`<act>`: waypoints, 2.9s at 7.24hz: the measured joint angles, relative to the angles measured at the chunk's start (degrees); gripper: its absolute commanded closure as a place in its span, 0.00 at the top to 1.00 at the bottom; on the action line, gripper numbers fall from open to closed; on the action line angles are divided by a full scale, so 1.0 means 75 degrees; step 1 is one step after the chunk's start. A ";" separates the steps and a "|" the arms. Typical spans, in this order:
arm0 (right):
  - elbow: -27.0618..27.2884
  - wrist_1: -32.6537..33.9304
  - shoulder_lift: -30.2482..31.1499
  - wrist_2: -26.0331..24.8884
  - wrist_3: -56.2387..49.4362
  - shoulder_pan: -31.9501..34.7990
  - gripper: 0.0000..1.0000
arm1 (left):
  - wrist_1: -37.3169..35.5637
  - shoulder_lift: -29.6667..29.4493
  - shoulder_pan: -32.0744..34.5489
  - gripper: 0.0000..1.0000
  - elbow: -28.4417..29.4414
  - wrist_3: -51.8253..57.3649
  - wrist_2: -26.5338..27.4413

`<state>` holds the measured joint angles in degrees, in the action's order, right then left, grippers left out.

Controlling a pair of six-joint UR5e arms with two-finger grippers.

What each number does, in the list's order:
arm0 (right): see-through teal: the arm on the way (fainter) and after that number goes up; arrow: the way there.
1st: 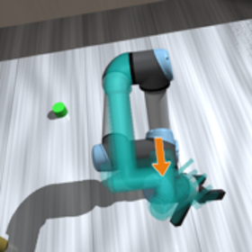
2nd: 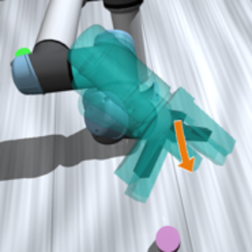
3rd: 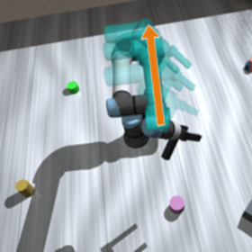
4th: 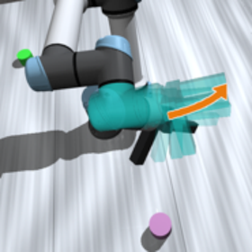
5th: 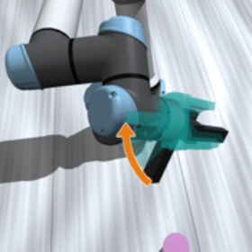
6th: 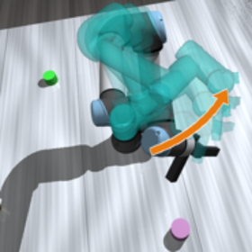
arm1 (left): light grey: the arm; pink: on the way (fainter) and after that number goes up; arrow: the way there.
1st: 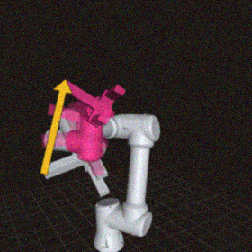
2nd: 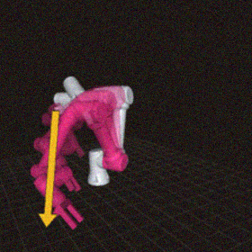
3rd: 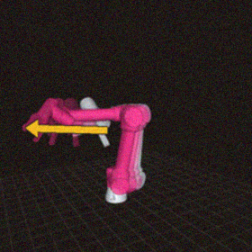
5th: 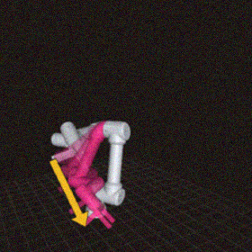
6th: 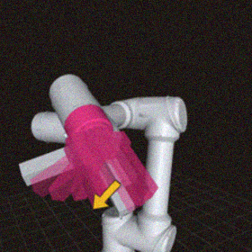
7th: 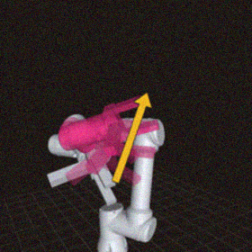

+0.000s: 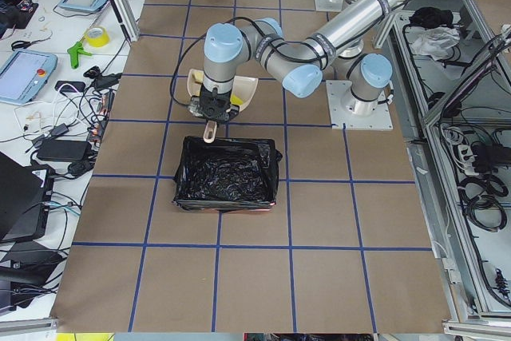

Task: Sweep and dump trash into bin
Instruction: 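Carry the loaded dustpan over the black bin with the left gripper, then tilt the dustpan over the bin with the left gripper to dump the trash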

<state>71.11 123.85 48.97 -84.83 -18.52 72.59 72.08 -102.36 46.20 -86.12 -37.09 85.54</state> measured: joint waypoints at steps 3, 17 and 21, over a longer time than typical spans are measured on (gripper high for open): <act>0.0028 -0.0004 -0.0044 -0.0006 0.0266 -0.0004 0.22 | -0.0758 -0.0582 -0.0633 0.00 0.0550 0.1934 0.0839; 0.0129 -0.0123 0.0013 -0.0029 0.0230 -0.0010 0.69 | -0.5066 -0.1450 0.0065 0.00 -0.0146 0.2687 0.3212; 0.0067 -0.1943 0.1100 -0.0023 0.0286 0.0106 0.70 | -0.5970 -0.1294 0.0131 0.00 -0.0157 0.3485 0.3294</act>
<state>71.61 109.27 57.22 -85.00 -16.37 73.38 27.31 -112.06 47.19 -87.30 -10.95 110.24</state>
